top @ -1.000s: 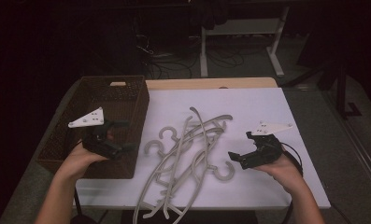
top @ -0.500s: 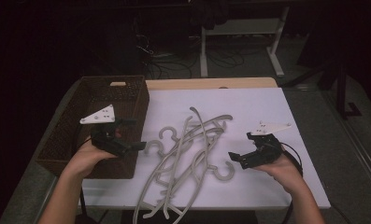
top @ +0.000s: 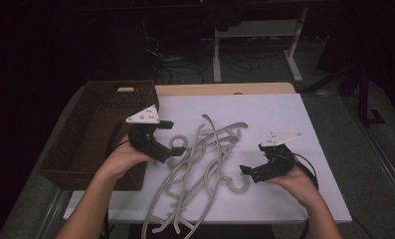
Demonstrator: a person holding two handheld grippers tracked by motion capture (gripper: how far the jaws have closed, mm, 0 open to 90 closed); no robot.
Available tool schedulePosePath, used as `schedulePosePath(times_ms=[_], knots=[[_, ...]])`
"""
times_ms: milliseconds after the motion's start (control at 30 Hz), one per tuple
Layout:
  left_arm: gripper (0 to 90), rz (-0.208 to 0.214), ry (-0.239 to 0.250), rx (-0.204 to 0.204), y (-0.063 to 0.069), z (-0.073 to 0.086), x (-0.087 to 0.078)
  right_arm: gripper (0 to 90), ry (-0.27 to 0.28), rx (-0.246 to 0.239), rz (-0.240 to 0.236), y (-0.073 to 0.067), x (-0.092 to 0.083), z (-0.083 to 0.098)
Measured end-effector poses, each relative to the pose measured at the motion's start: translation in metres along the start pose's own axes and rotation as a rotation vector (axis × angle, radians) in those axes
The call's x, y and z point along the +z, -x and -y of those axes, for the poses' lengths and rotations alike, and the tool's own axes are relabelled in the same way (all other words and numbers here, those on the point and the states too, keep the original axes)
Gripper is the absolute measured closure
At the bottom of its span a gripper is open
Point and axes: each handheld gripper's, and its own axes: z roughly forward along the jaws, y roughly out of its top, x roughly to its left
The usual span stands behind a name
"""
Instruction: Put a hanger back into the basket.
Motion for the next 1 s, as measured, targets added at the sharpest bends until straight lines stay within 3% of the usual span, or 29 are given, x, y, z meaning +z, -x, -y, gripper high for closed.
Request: schedulePosePath(times_ms=[233, 367, 600, 767, 867, 1000], knots=[[7.3, 0.015, -0.037, 0.008, -0.005, -0.012, 0.050, 0.0, -0.012, -0.003, -0.007, -0.002, 0.004, 0.001], [16.9, 0.007, -0.062, 0.006, -0.015, -0.015, 0.073, 0.4, -0.024, -0.002, -0.020, -0.004, 0.006, 0.003], [46.7, -0.037, -0.113, 0.014, -0.037, -0.016, 0.102, 3.6, -0.045, -0.007, -0.045, -0.009, 0.012, 0.007], [64.8, -0.050, -0.144, -0.012, -0.049, -0.015, 0.118, 9.9, -0.080, -0.017, -0.072, -0.015, 0.016, 0.014], [65.2, -0.066, -0.144, -0.026, -0.052, -0.013, 0.121, 12.5, -0.105, -0.022, -0.081, -0.018, 0.018, 0.019], [54.8, -0.076, -0.131, -0.033, -0.052, -0.011, 0.119, 15.5, -0.132, -0.032, -0.081, -0.023, 0.022, 0.025]])
